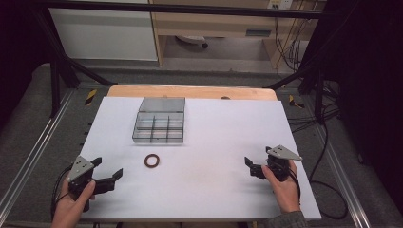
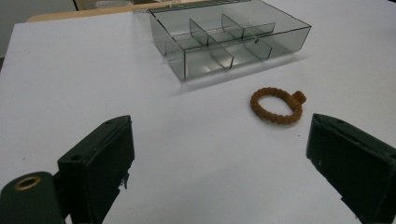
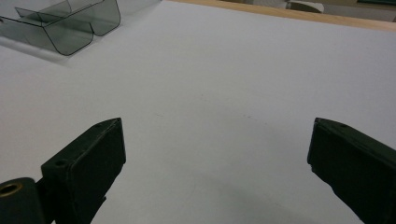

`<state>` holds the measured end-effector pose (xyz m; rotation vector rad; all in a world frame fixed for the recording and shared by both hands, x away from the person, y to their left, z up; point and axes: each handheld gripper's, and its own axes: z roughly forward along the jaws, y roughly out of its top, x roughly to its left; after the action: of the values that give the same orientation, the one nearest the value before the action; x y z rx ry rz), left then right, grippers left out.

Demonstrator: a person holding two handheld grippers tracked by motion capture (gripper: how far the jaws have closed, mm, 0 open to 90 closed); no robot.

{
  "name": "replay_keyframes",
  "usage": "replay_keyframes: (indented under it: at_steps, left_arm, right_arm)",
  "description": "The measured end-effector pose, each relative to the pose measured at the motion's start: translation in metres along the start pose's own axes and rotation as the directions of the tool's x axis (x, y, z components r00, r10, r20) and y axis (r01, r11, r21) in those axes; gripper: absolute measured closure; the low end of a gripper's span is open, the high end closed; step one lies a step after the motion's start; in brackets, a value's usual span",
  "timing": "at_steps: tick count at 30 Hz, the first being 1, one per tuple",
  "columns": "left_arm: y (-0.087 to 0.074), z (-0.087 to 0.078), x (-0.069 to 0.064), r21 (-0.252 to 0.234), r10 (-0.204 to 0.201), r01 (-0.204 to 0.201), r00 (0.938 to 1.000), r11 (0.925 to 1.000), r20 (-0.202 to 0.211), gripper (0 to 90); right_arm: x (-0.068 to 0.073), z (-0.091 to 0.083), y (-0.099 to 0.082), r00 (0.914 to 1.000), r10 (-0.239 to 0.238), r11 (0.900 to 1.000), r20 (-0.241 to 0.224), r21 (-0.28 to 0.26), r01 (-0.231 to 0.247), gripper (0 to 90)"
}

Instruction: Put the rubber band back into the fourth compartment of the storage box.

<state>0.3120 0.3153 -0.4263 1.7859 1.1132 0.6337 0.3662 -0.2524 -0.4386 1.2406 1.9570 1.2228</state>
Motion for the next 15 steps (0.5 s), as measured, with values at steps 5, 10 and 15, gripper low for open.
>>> replay_keyframes:
  at_steps: [5, 10, 15]
  left_arm:
    - [0.001, 0.000, -0.001, -0.005, 0.002, -0.002, 1.0000, 1.0000, 0.004, 7.5]
    - [0.004, 0.007, -0.006, -0.001, 0.004, -0.004, 0.9993, 1.0000, 0.038, 7.5]
    - [0.008, 0.016, -0.010, 0.016, 0.011, -0.012, 0.9982, 0.9998, 0.058, 7.7]
  right_arm:
    - [0.002, 0.002, -0.001, 1.0000, 0.001, 0.9998, -0.008, 0.021, 0.000, 4.2]
    - [0.002, 0.002, -0.001, 1.0000, 0.004, 0.9998, -0.009, 0.022, -0.003, 3.9]
    - [0.002, 0.003, -0.001, 0.9999, 0.002, 0.9996, -0.012, 0.027, -0.002, 3.8]
